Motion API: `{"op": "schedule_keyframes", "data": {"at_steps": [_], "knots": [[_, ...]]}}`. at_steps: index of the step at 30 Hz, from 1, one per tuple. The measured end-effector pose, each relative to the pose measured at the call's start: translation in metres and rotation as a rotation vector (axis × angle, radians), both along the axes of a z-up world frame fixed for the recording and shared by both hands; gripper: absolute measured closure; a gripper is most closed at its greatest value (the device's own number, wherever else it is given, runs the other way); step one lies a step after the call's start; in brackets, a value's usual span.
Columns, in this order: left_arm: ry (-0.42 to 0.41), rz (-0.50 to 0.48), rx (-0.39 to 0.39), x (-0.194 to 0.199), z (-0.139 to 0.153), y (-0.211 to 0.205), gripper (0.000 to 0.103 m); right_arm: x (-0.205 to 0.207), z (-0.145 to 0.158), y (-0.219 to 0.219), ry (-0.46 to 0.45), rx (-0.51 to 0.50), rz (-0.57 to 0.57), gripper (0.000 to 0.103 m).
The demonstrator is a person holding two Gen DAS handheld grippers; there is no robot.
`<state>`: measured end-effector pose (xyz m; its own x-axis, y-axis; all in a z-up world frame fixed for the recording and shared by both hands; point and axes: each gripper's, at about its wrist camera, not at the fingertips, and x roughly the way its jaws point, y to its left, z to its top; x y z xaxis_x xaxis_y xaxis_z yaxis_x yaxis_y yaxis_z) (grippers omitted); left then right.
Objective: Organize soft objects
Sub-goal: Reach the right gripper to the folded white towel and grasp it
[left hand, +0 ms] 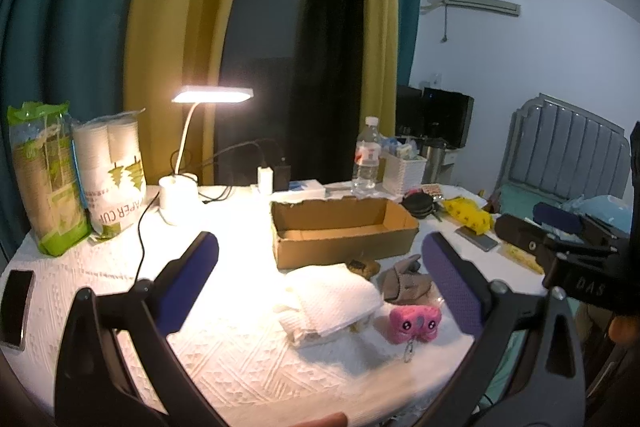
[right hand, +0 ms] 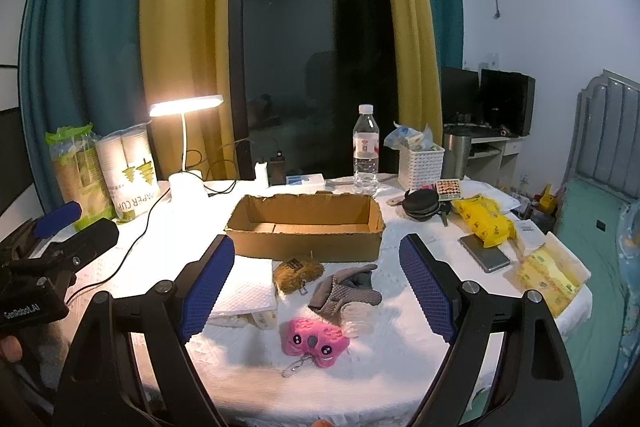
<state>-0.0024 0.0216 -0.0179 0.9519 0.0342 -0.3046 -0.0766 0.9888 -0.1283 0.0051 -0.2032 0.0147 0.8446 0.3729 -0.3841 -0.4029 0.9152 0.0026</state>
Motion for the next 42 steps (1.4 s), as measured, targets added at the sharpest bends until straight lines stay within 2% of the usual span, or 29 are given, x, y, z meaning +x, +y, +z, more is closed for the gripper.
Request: {"op": "schedule_keyframes", "data": {"at_steps": [11, 19, 31, 37, 42], "knots": [[0.068, 0.037, -0.03, 0.019, -0.025, 0.023, 0.001, 0.028, -0.02, 0.029, 0.068, -0.027, 0.055, 0.016], [0.14, 0.07, -0.073, 0.04, -0.054, 0.049, 0.001, 0.054, -0.049, 0.061, 0.156, -0.081, 0.102, 0.016], [0.225, 0.115, -0.137, 0.064, -0.094, 0.09, 0.001, 0.085, -0.1, 0.118, 0.276, -0.192, 0.179, 0.016], [0.25, 0.136, -0.169, 0.067, -0.107, 0.107, 0.001, 0.09, -0.116, 0.15, 0.289, -0.269, 0.22, 0.016], [0.267, 0.145, -0.19, 0.068, -0.113, 0.117, 0.001, 0.098, -0.134, 0.164, 0.29, -0.362, 0.192, 0.016]]}}
